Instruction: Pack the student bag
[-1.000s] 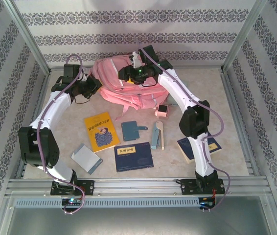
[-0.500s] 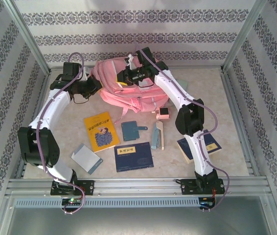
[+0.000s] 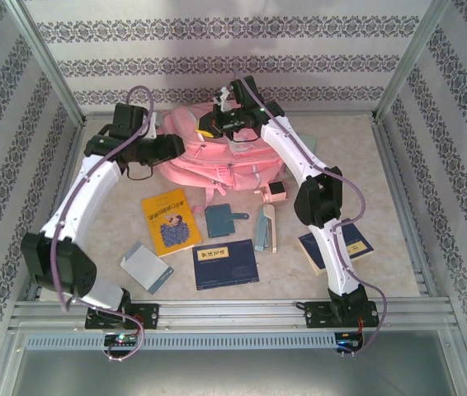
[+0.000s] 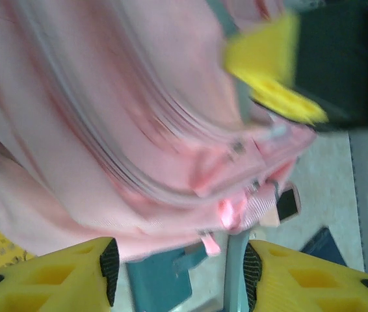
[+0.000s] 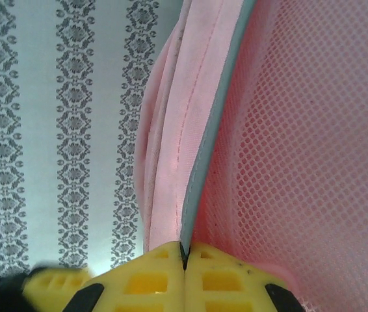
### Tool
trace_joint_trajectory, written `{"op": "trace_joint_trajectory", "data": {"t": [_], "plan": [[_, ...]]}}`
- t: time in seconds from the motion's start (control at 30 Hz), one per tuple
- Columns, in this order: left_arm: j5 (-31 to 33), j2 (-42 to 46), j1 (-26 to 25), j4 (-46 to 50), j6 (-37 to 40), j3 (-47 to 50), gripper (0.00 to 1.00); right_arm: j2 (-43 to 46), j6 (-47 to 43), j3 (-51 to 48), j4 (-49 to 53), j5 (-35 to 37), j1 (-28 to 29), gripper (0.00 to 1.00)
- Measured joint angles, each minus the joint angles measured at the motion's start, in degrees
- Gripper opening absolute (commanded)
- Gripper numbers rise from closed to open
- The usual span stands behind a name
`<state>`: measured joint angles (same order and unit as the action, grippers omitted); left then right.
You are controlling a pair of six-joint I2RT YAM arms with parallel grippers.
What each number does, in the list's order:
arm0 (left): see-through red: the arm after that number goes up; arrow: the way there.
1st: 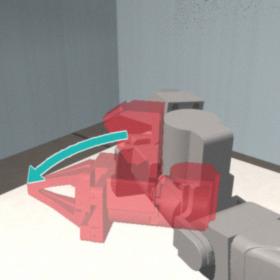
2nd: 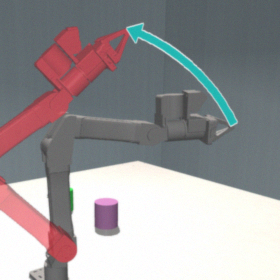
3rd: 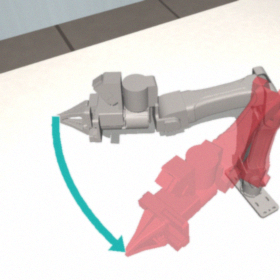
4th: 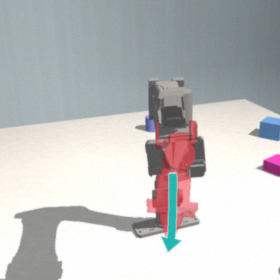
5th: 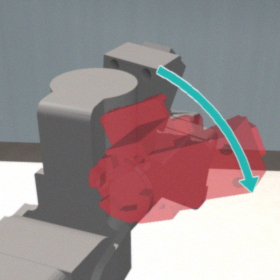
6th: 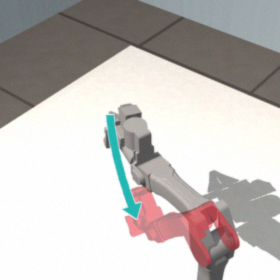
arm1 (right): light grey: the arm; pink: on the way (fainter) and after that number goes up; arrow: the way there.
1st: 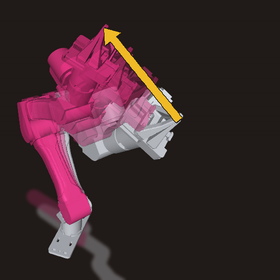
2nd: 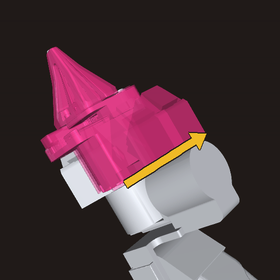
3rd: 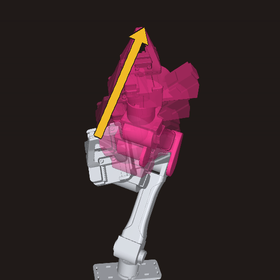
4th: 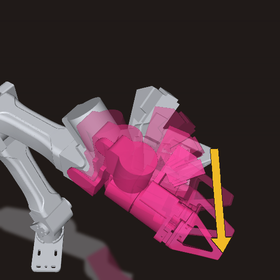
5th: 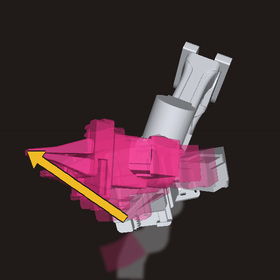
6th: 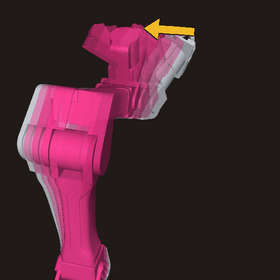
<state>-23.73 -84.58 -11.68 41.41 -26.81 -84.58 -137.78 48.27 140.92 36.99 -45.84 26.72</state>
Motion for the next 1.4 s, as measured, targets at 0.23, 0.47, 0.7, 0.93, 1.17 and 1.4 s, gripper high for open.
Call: {"op": "trace_joint_trajectory", "data": {"t": [0.23, 0.47, 0.7, 0.93, 1.17, 1.4], "plan": [[6.2, 3.8, -11.5, -0.2, -1.5, 8.5, 0.48, -0.4, 7.8, 0.7, -0.9, 3.6, 0.0, 0.00], [12.0, -0.1, -17.6, -2.2, -6.7, 14.1, 0.51, -0.7, 13.0, 2.4, -1.3, 5.0, -0.4, 0.00], [14.2, -4.9, -19.1, -8.5, -11.5, 15.0, 0.50, -0.9, 14.6, 2.6, -1.3, 5.5, -0.3, 0.00], [14.6, -8.7, -19.1, -12.8, -13.4, 14.9, 0.48, -1.2, 14.8, 2.6, -1.3, 5.5, -0.3, 0.00], [16.6, -12.3, -19.1, -13.3, -14.1, 12.4, 0.48, -1.2, 15.0, 2.6, -1.3, 5.5, -0.3, 0.00], [18.1, -16.0, -19.1, -14.0, -14.4, 10.1, 0.41, -1.2, 15.1, 1.7, -2.6, 5.3, -0.3, 0.00]]}}
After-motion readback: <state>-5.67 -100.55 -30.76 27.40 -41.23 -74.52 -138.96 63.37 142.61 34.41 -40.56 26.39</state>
